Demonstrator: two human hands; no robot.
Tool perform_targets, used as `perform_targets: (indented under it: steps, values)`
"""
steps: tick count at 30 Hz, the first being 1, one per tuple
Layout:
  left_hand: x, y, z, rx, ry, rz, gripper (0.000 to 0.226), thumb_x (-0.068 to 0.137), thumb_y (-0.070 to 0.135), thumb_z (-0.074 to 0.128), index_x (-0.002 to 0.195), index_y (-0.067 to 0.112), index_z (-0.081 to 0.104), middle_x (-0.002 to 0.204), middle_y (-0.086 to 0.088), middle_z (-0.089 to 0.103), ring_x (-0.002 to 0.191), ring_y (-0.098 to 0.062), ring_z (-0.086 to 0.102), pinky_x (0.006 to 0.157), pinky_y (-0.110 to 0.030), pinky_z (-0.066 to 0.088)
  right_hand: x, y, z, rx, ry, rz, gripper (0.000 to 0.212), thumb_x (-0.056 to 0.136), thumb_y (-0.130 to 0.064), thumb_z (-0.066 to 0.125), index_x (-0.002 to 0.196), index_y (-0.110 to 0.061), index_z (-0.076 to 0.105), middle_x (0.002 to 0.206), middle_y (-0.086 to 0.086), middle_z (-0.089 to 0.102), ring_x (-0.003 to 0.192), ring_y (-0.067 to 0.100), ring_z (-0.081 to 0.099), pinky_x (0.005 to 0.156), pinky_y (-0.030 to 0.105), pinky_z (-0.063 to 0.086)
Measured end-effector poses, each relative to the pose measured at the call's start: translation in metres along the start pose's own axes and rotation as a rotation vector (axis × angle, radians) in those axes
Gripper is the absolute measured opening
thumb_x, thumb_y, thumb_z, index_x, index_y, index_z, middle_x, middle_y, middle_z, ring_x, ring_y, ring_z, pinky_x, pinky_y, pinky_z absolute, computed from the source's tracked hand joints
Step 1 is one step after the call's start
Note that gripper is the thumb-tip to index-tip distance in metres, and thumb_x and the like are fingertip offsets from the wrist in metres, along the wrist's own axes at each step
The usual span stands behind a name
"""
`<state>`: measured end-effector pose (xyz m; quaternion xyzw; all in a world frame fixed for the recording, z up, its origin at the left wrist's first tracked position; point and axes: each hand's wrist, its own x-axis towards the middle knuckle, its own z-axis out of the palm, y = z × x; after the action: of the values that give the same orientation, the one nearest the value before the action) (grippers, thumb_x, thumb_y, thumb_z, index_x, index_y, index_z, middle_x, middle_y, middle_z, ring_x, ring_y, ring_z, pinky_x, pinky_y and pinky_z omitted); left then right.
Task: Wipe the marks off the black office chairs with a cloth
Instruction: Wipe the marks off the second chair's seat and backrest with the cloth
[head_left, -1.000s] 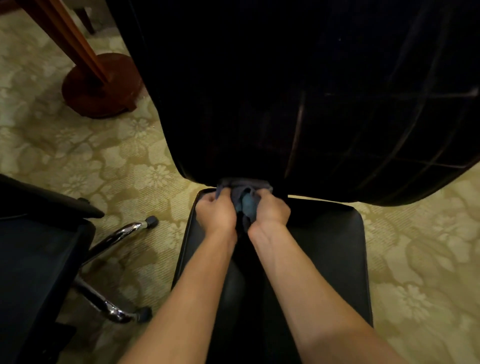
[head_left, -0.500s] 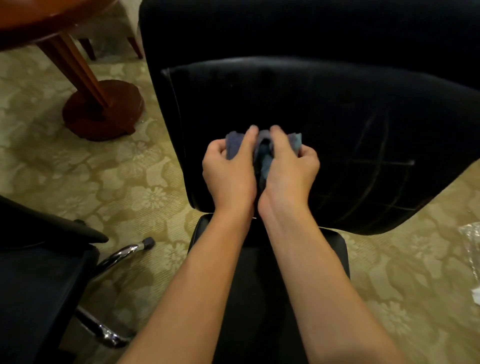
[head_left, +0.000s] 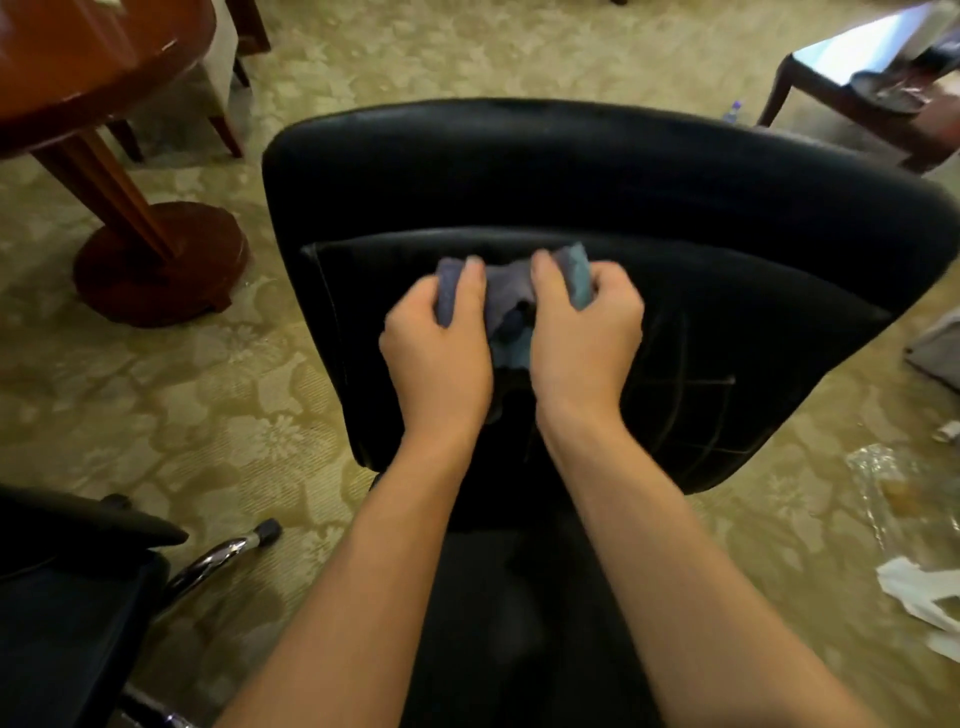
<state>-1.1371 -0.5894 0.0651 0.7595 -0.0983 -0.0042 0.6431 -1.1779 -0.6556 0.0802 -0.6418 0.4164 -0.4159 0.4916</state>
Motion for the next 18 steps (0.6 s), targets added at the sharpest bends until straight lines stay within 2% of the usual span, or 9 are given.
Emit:
perform_targets:
  steps: [3, 6, 8, 10, 12, 15, 18]
  values:
    - [0.018, 0.016, 0.001, 0.014, 0.065, 0.049, 0.042, 0.097, 0.029, 0.061, 0.059, 0.02, 0.046, 0.051, 0.009, 0.046, 0.047, 0.003, 0.045, 0.048, -0.013, 0.03, 0.009, -0.023, 0.013, -0.011, 0.017, -0.061, 0.019, 0.089, -0.022, 0.068, 0.081, -0.008, 0.059, 0.067, -0.008, 0.058, 0.06, 0.001, 0.055, 0.062, 0.02, 0.047]
    - [0.017, -0.004, -0.003, 0.118, 0.019, 0.008, 0.046, 0.095, 0.026, 0.063, 0.057, 0.022, 0.039, 0.051, 0.007, 0.041, 0.047, 0.002, 0.042, 0.049, -0.019, 0.027, -0.007, -0.006, 0.017, -0.083, 0.003, -0.062, 0.015, 0.091, -0.016, 0.065, 0.083, -0.012, 0.054, 0.067, -0.012, 0.056, 0.061, -0.006, 0.056, 0.057, 0.008, 0.039]
    - [0.005, -0.028, -0.006, 0.214, -0.056, -0.087, 0.039, 0.094, 0.025, 0.063, 0.06, 0.02, 0.045, 0.053, 0.006, 0.046, 0.051, -0.001, 0.043, 0.052, -0.024, 0.025, -0.022, 0.021, 0.01, -0.191, -0.031, 0.007, 0.013, 0.091, -0.016, 0.064, 0.086, -0.013, 0.053, 0.07, -0.011, 0.056, 0.065, -0.003, 0.058, 0.055, 0.011, 0.037]
    - [-0.012, -0.052, -0.009, 0.301, -0.167, -0.217, 0.029, 0.095, 0.025, 0.063, 0.068, 0.017, 0.055, 0.06, 0.004, 0.053, 0.06, -0.014, 0.053, 0.053, -0.026, 0.025, -0.034, 0.049, -0.002, -0.361, -0.098, 0.148, 0.011, 0.091, -0.018, 0.063, 0.089, -0.013, 0.054, 0.078, -0.004, 0.059, 0.077, 0.013, 0.063, 0.059, 0.017, 0.036]
    - [-0.024, -0.063, -0.007, 0.321, -0.284, -0.306, 0.026, 0.096, 0.028, 0.061, 0.075, 0.013, 0.061, 0.066, 0.002, 0.058, 0.071, -0.02, 0.06, 0.053, -0.028, 0.027, -0.034, 0.063, -0.013, -0.473, -0.136, 0.23, 0.009, 0.091, -0.019, 0.063, 0.089, -0.013, 0.057, 0.079, -0.001, 0.059, 0.082, 0.02, 0.063, 0.062, 0.019, 0.034]
    - [-0.024, -0.043, 0.002, 0.228, -0.32, -0.261, 0.025, 0.096, 0.031, 0.061, 0.075, 0.019, 0.062, 0.068, 0.004, 0.06, 0.066, -0.009, 0.058, 0.053, -0.023, 0.033, -0.019, 0.046, -0.026, -0.431, -0.053, 0.162, 0.013, 0.091, -0.02, 0.065, 0.083, -0.012, 0.058, 0.07, -0.006, 0.057, 0.068, 0.011, 0.058, 0.052, 0.013, 0.035]
    - [-0.011, 0.002, 0.017, 0.067, -0.256, -0.091, 0.035, 0.095, 0.031, 0.064, 0.064, 0.021, 0.052, 0.058, 0.007, 0.053, 0.053, 0.004, 0.048, 0.052, -0.017, 0.033, 0.004, 0.002, -0.035, -0.333, 0.098, -0.013, 0.017, 0.09, -0.025, 0.067, 0.079, -0.015, 0.058, 0.067, -0.008, 0.059, 0.063, 0.006, 0.055, 0.056, 0.014, 0.036]
